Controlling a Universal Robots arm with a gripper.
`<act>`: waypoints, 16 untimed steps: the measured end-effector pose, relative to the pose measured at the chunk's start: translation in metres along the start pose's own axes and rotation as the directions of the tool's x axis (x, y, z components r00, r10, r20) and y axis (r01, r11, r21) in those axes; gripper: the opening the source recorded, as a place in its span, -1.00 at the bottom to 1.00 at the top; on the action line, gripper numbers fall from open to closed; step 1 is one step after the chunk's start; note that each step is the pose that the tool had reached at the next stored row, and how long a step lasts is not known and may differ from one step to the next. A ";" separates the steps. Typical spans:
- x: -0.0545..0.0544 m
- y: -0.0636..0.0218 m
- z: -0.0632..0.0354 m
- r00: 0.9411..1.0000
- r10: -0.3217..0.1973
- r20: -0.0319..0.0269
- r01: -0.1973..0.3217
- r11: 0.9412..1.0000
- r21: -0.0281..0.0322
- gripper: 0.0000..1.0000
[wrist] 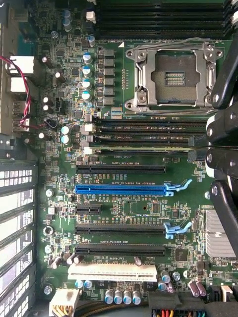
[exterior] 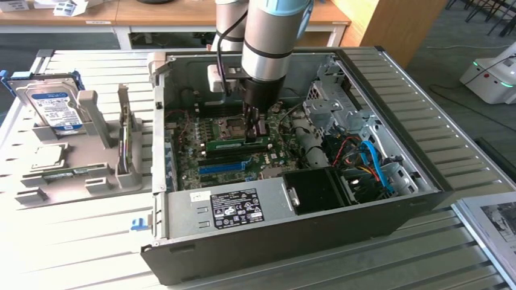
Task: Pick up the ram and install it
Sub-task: 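Insert the ram into the slot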
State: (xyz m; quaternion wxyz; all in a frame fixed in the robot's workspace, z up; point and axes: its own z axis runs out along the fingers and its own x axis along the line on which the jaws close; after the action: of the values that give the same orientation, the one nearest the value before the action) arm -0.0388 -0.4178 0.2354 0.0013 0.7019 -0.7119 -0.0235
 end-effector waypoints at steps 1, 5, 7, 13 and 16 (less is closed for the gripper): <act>0.000 -0.0002 0.0000 1.000 0.000 0.000 0.000 1.000 0.000 -0.77; 0.000 -0.0007 0.0000 1.000 -0.001 0.000 0.001 1.000 0.001 -0.77; 0.000 -0.0011 -0.0001 1.000 -0.001 0.000 0.001 1.000 0.001 -0.77; 0.000 -0.0014 0.0000 1.000 -0.001 0.000 0.001 1.000 0.001 -0.77; 0.000 -0.0014 0.0006 1.000 -0.001 0.000 0.001 1.000 0.001 -0.77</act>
State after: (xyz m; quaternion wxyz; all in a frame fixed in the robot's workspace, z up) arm -0.0375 -0.4178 0.2347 0.0009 0.7023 -0.7115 -0.0231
